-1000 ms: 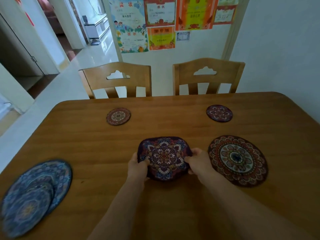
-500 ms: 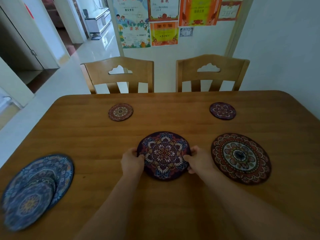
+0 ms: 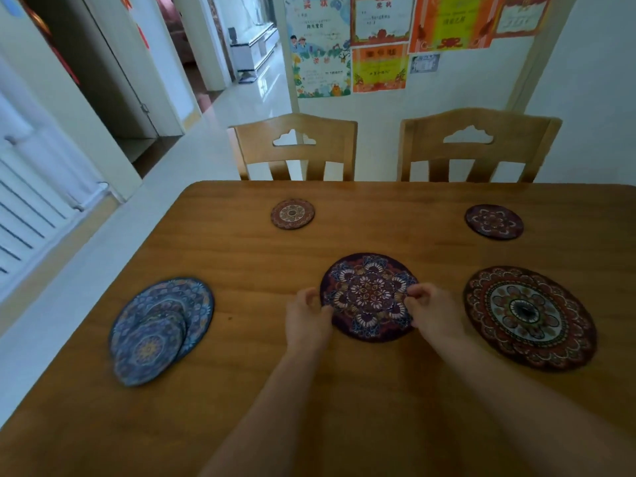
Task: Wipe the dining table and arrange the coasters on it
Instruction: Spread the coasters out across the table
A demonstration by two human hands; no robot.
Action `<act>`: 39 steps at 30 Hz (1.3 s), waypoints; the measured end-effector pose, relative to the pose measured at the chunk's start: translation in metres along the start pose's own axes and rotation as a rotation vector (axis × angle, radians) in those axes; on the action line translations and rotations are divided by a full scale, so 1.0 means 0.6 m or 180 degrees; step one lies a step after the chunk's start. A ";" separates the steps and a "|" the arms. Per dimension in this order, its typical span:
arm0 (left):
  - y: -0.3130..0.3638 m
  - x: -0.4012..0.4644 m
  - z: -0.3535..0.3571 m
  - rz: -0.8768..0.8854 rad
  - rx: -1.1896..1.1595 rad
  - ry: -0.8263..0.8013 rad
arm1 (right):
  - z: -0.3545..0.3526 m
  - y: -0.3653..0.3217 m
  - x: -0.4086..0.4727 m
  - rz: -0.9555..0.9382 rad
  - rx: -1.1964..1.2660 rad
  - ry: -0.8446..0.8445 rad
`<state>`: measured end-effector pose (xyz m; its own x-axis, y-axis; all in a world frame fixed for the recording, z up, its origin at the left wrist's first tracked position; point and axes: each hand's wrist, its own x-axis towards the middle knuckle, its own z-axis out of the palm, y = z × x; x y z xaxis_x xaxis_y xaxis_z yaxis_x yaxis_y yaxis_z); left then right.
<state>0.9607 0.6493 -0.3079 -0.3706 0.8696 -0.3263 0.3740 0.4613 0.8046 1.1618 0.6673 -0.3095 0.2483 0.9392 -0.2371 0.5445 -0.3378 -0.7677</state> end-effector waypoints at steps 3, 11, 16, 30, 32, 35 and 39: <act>-0.016 0.003 -0.067 0.0111 0.0089 0.0064 | 0.042 -0.044 -0.036 -0.0213 0.0193 -0.0281; -0.117 0.050 -0.314 0.0066 0.0433 0.0405 | 0.204 -0.176 -0.130 0.0040 0.0432 -0.1264; -0.212 0.090 -0.444 -0.0584 0.0623 0.0921 | 0.353 -0.247 -0.198 0.0195 0.0548 -0.1554; -0.294 0.162 -0.513 -0.0716 -0.0387 0.0672 | 0.547 -0.329 -0.244 0.0218 -0.0808 -0.0993; -0.289 0.166 -0.511 -0.0607 -0.0394 0.0569 | 0.549 -0.329 -0.247 0.0291 -0.0890 -0.0997; -0.287 0.162 -0.503 -0.0430 0.0416 0.0937 | 0.547 -0.322 -0.250 0.0072 -0.0915 -0.0929; -0.275 0.149 -0.496 0.0308 0.0781 0.1031 | 0.528 -0.315 -0.243 -0.0365 -0.0490 -0.0970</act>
<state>0.6128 0.5985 -0.3220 -0.5574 0.8287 -0.0507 0.5972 0.4426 0.6689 0.7688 0.6136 -0.3184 -0.0591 0.9389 -0.3391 0.6750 -0.2127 -0.7065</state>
